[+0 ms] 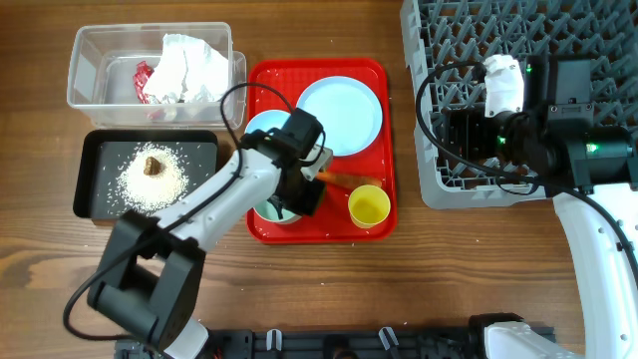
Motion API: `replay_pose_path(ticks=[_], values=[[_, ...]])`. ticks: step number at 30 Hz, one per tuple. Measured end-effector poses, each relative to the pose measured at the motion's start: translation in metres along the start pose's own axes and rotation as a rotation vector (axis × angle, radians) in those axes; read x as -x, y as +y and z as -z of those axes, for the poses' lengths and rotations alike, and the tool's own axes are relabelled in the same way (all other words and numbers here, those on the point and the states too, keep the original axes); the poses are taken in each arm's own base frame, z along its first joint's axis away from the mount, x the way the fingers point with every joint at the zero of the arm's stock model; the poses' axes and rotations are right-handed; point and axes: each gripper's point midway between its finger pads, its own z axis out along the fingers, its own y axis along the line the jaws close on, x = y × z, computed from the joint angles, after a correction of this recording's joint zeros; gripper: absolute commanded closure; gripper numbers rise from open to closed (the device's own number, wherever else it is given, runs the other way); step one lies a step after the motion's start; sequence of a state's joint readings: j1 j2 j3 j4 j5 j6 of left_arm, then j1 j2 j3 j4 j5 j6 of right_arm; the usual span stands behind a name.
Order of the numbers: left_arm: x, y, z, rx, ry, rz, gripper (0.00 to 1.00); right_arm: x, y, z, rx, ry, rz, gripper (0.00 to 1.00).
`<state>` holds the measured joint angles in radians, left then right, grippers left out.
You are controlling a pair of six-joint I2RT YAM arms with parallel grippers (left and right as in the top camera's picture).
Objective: Sort waste into correct bins and load items into the dishwasher rack
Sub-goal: 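Place the emptied bowl back on the red tray with the left gripper, then move the right gripper to the yellow cup and grasp it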
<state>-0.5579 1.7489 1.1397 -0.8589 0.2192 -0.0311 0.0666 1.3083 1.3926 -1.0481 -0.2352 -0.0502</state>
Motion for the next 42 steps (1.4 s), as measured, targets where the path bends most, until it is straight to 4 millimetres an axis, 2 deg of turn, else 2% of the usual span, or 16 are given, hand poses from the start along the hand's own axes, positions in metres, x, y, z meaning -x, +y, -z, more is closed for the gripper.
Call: replay_pose_path(ticks=[1, 2, 4, 5, 9, 13, 16, 17, 19, 21, 26, 33, 42], values=[[-0.001, 0.000, -0.002, 0.007, 0.007, -0.003, 0.85, 0.000, 0.000, 0.000, 0.000, 0.000, 0.000, 0.11], [-0.001, -0.001, -0.004, 0.017, 0.010, -0.008, 0.73, 0.000, 0.000, 0.000, 0.000, 0.000, 0.000, 0.12], [-0.003, -0.004, -0.006, 0.020, 0.017, -0.012, 0.59, 0.000, 0.000, 0.000, 0.000, 0.000, 0.000, 0.12], [-0.004, -0.005, -0.007, 0.022, 0.023, -0.013, 0.56, 0.000, 0.000, 0.000, 0.000, 0.000, 0.000, 0.12], [-0.008, -0.004, -0.009, 0.031, 0.043, 0.001, 0.58, 0.000, 0.000, 0.000, 0.000, 0.000, 0.000, 0.12], [-0.011, -0.004, -0.005, 0.034, 0.062, 0.006, 0.49, 0.000, 0.000, 0.000, 0.000, 0.000, 0.000, 0.11], [0.004, -0.008, 0.006, 0.032, 0.014, -0.005, 0.38, 0.000, 0.000, 0.000, 0.000, 0.000, 0.000, 0.11], [0.018, -0.012, 0.017, 0.028, -0.033, -0.012, 0.36, 0.000, 0.000, 0.000, 0.000, 0.000, 0.000, 0.11], [0.030, -0.017, 0.031, 0.021, -0.085, -0.022, 0.36, 0.000, 0.000, 0.000, 0.000, 0.000, 0.000, 0.10], [0.037, -0.019, 0.037, 0.018, -0.111, -0.027, 0.34, 0.000, 0.000, 0.000, 0.002, 0.000, 0.000, 0.08], [0.050, -0.022, 0.048, 0.012, -0.154, -0.031, 0.19, 0.000, 0.002, 0.000, 0.009, 0.000, -0.008, 0.07], [0.091, -0.014, 0.083, 0.006, -0.301, -0.015, 0.00, 0.000, 0.002, 0.000, 0.012, 0.000, -0.031, 0.08], [0.110, 0.005, 0.113, 0.022, -0.373, 0.001, 0.00, 0.000, 0.005, 0.000, 0.031, -0.001, -0.069, 0.07]])
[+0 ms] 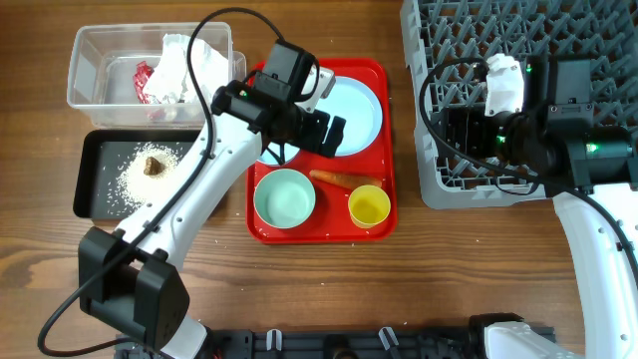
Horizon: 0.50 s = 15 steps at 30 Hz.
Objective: Sort waste into correct bins and load items into the dishwasher rack
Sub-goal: 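Move the right gripper to the yellow cup and grasp it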
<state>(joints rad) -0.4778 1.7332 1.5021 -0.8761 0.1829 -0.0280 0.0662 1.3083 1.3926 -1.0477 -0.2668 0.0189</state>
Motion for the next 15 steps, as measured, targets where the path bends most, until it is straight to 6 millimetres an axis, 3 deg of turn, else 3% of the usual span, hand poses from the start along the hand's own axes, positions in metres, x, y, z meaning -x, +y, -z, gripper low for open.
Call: replay_pose_path(ticks=[5, 10, 15], values=[[0.017, 0.005, 0.013, 0.005, -0.049, -0.020, 0.00, 0.000, 0.001, 0.000, 0.004, -0.001, -0.018, 0.07], [0.017, 0.002, 0.012, 0.008, -0.045, -0.166, 0.02, 0.000, 0.001, 0.000, 0.006, -0.001, -0.022, 0.07], [0.015, 0.006, -0.015, 0.007, -0.005, -0.200, 0.05, 0.001, 0.001, 0.000, 0.007, -0.004, -0.021, 0.07]])
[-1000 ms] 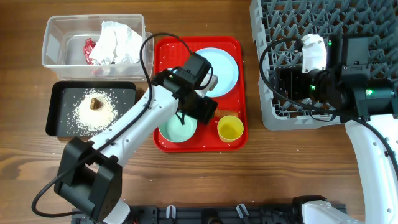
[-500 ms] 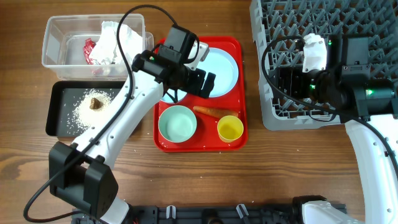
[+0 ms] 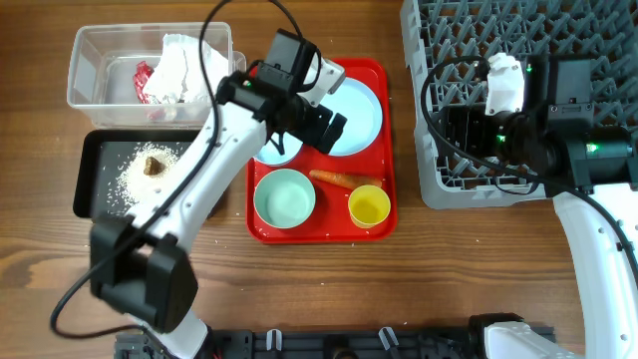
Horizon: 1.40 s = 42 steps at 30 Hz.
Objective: Sort waste into correct bins and load items into the dishwasher rack
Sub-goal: 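Move the right gripper to the yellow cup and grasp it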
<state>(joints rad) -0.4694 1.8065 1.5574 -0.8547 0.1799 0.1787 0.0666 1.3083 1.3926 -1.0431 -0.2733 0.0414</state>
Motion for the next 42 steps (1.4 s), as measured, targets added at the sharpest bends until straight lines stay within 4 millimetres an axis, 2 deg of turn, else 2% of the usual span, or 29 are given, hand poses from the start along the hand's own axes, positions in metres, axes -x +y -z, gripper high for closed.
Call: replay_pose_path(ticks=[3, 7, 13, 17, 21, 28, 30, 32, 36, 42], values=[[-0.005, 0.003, -0.019, -0.003, 0.032, 0.018, 0.05, 0.000, 0.000, 0.000, 0.000, 0.000, -0.005, 0.07], [-0.003, 0.007, -0.021, 0.002, 0.024, 0.094, 0.06, 0.001, 0.000, 0.000, 0.000, -0.006, -0.009, 0.07], [-0.006, 0.035, -0.015, 0.036, 0.016, 0.341, 0.07, 0.005, 0.001, 0.000, 0.003, -0.021, -0.048, 0.08], [-0.016, 0.054, -0.007, 0.058, 0.034, 0.466, 0.08, 0.008, 0.003, -0.001, 0.014, -0.028, -0.078, 0.08], [-0.024, 0.069, 0.006, 0.080, 0.040, 0.534, 0.10, 0.004, 0.011, -0.017, 0.037, 0.019, -0.088, 0.08], [-0.035, 0.084, 0.012, 0.100, 0.059, 0.597, 0.07, -0.013, 0.030, -0.056, 0.069, 0.151, -0.092, 0.09], [-0.038, 0.089, 0.013, 0.106, 0.063, 0.615, 0.03, -0.018, 0.036, -0.061, 0.077, 0.174, -0.082, 0.13], [-0.040, 0.094, 0.014, 0.114, 0.064, 0.632, 0.00, -0.033, 0.051, -0.074, 0.091, 0.249, -0.055, 0.17], [-0.042, 0.097, 0.015, 0.121, 0.064, 0.642, 0.00, -0.054, 0.064, -0.086, 0.096, 0.343, -0.033, 0.18], [-0.042, 0.099, 0.015, 0.130, 0.064, 0.641, 0.00, -0.068, 0.064, -0.091, 0.063, 0.404, -0.040, 0.19]])
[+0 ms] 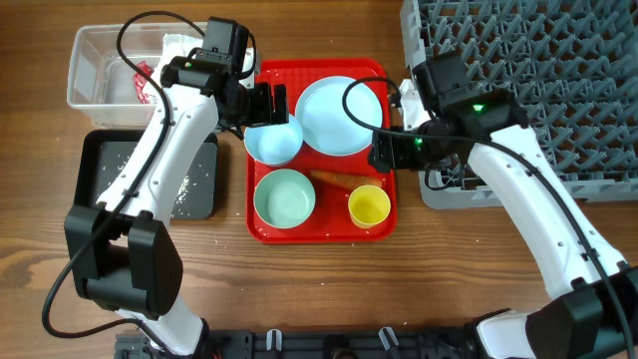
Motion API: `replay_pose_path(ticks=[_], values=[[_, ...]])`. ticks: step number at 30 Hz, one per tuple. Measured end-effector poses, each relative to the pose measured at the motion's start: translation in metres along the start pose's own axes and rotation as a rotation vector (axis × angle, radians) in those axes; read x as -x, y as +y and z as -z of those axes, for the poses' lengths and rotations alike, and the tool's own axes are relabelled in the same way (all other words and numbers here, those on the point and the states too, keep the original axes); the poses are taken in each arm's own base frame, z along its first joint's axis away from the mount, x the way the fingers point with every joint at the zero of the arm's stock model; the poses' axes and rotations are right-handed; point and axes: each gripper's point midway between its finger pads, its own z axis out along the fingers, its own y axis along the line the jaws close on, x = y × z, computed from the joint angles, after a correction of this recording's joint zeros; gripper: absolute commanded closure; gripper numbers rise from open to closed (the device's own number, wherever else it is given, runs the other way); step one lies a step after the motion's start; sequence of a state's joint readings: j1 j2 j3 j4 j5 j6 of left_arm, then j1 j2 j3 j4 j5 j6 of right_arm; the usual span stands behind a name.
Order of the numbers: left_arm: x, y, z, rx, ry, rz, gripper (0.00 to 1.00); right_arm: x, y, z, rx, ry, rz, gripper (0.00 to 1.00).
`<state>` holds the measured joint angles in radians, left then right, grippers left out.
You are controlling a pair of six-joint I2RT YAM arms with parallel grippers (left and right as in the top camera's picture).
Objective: Sort waste into correct bins and load items into the dishwasher rack
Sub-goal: 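Move the right gripper to the yellow cup and grasp it, then lift the yellow cup with the right gripper toward the rack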
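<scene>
A red tray (261,224) holds a light blue plate (339,115), a small blue bowl (274,145), a pale green bowl (284,197), a carrot (339,179) and a yellow cup (369,206). My left gripper (267,103) hovers open over the tray's left edge, just behind the blue bowl, with nothing between its fingers. My right gripper (381,155) is at the tray's right edge, beside the plate and just above the carrot's end and the cup. Its fingers are too dark to make out. The grey dishwasher rack (528,80) fills the right back.
A clear bin (100,70) with crumpled paper and a red wrapper stands at the back left. In front of it lies a black tray (105,175) with scattered rice, partly covered by my left arm. Bare wood lies along the front of the table.
My left gripper has moved left from over the plate to the tray's left edge behind the blue bowl. My right arm has left the rack and now reaches down to the tray's right edge.
At first my left gripper was low over the green bowl and carrot, and my right arm sat over the rack. Then the left gripper was open over the plate, twice. Now it is at the tray's left edge and the right gripper is at the tray. The dishes have not moved.
</scene>
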<state>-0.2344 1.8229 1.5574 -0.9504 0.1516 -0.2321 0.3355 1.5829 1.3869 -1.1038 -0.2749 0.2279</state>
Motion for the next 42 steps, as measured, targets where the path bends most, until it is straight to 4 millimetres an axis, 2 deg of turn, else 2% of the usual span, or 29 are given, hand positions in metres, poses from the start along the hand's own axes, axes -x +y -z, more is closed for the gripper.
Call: replay_pose_path(ticks=[7, 9, 13, 19, 25, 35, 39, 42], values=[[0.000, 0.002, 0.000, 0.009, -0.003, 0.000, 0.00, -0.014, -0.014, -0.020, -0.043, 0.037, -0.055, 0.21], [0.001, 0.002, 0.000, 0.009, -0.003, 0.000, 0.00, -0.021, -0.018, -0.029, -0.051, 0.053, -0.072, 0.24], [0.001, 0.002, 0.000, 0.009, -0.003, 0.000, 0.00, -0.025, -0.020, -0.040, -0.051, 0.058, -0.081, 0.39], [0.001, 0.002, 0.000, 0.012, -0.004, 0.000, 0.00, -0.034, -0.024, -0.059, -0.050, 0.062, -0.095, 0.48], [0.001, 0.002, 0.000, 0.012, -0.004, 0.000, 0.00, -0.047, -0.019, -0.073, -0.042, 0.084, -0.097, 0.59], [0.001, 0.002, 0.000, 0.012, -0.004, 0.000, 0.00, -0.044, -0.017, -0.073, -0.037, 0.072, -0.094, 0.60], [0.001, 0.002, 0.000, 0.012, -0.003, 0.000, 0.00, -0.041, -0.016, -0.074, -0.033, 0.059, -0.093, 0.51], [-0.003, -0.002, 0.000, -0.011, 0.012, -0.014, 0.01, -0.036, -0.016, -0.070, -0.036, 0.042, -0.098, 0.35]])
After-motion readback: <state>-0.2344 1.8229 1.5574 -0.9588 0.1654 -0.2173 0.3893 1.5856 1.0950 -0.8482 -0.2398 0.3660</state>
